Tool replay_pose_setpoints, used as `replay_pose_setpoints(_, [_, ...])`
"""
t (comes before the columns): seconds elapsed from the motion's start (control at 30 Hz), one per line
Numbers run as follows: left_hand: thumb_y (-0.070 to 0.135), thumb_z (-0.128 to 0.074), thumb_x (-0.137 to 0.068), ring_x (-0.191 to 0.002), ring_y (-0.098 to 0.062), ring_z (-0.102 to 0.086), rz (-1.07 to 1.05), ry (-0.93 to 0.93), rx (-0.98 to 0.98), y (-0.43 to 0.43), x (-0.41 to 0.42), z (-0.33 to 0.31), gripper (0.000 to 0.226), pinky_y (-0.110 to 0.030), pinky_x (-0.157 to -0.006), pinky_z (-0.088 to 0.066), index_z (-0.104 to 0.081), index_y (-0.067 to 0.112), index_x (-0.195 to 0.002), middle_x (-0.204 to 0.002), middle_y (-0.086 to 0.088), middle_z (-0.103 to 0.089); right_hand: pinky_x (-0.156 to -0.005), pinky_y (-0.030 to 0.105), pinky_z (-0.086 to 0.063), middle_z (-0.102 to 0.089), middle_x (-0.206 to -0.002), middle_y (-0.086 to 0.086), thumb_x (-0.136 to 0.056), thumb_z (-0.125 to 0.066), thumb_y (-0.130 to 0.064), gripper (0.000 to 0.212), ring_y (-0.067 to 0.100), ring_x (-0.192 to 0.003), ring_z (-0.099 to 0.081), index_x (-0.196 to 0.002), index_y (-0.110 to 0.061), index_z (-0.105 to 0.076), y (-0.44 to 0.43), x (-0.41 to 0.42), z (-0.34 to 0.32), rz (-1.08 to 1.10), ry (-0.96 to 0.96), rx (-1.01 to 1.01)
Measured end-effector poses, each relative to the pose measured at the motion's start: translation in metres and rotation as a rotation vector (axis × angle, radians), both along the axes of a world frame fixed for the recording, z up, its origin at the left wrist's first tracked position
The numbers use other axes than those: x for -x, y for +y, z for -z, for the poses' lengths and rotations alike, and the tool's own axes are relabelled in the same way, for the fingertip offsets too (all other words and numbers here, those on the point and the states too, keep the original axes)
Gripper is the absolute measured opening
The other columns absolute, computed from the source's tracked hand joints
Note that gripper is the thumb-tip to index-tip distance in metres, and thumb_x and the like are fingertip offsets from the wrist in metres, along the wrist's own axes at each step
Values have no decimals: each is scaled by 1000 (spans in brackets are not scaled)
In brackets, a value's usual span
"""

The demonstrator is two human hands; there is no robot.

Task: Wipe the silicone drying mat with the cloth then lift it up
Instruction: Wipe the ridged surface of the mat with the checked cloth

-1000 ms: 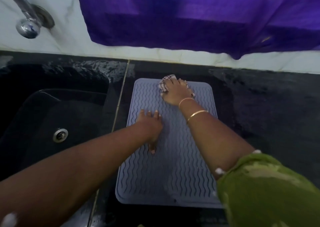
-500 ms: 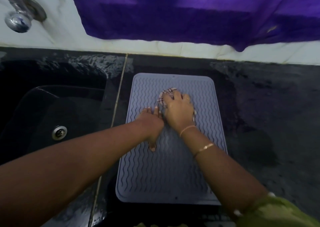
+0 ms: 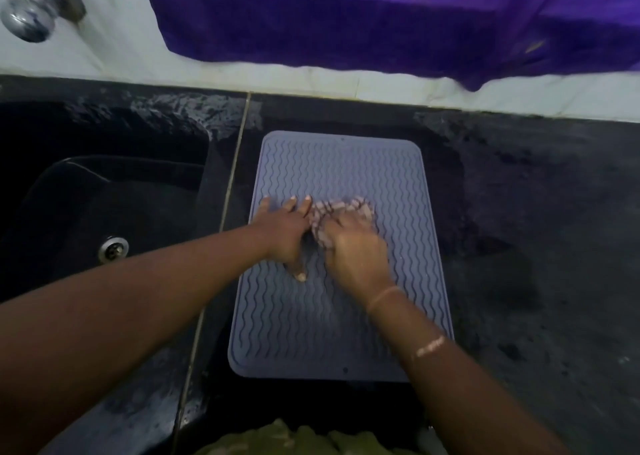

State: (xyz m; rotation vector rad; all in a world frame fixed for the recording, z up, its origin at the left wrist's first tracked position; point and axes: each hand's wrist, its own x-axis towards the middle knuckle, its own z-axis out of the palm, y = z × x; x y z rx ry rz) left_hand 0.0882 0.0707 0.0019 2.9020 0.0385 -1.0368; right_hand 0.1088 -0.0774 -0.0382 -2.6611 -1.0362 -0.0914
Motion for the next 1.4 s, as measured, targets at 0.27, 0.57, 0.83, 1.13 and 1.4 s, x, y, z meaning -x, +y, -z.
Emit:
replay_pose_setpoints(0.27, [57, -77, -63, -148, -24, 13, 4, -7, 1, 4, 0, 7, 131, -56, -113, 10, 12, 18, -152, -159, -1, 19, -52, 32, -53, -67, -97, 10, -70, -71, -16, 27, 33, -88, -64, -96, -13, -68, -27, 19, 3, -112, -151, 94])
replay_pose_setpoints(0.57, [57, -77, -64, -148, -22, 11, -9, -5, -9, 4, 0, 5, 128, -59, -112, 9, 8, 19, -152, -160, 0, 17, -82, 37, -47, -55, -120, 13, -89, -56, -30, 42, 34, -108, -54, -130, -25, -49, -5, -28, -23, 78, 167, 175])
replay_pose_setpoints(0.83, [58, -77, -63, -148, -24, 9, 8, 16, -59, 1, -2, 4, 133, -59, -114, 5, 13, 16, -151, -159, -1, 18, -83, 26, -47, -62, -118, -1, -85, -63, -32, 32, 18, -104, -60, -117, -27, -61, -72, 102, -30, -217, 402, 143])
replay_pose_setpoints(1.13, [52, -80, -65, -148, -29, 2, 8, 44, -168, -16, -5, -5, 131, -58, -117, 2, 10, 11, -151, -160, -6, 12, -68, 28, -47, -61, -95, 2, -83, -63, -36, 19, 19, -86, -59, -97, -23, -64, -63, 43, -31, -189, 282, 197])
replay_pose_setpoints(1.4, [50, -80, -65, -149, -28, -1, -9, 35, -173, -19, -4, -7, 126, -59, -116, 3, 3, 13, -153, -161, -5, 8, -71, 36, -49, -61, -102, 10, -84, -61, -29, 24, 30, -94, -61, -105, -17, -60, -29, -15, -27, 126, 206, 71])
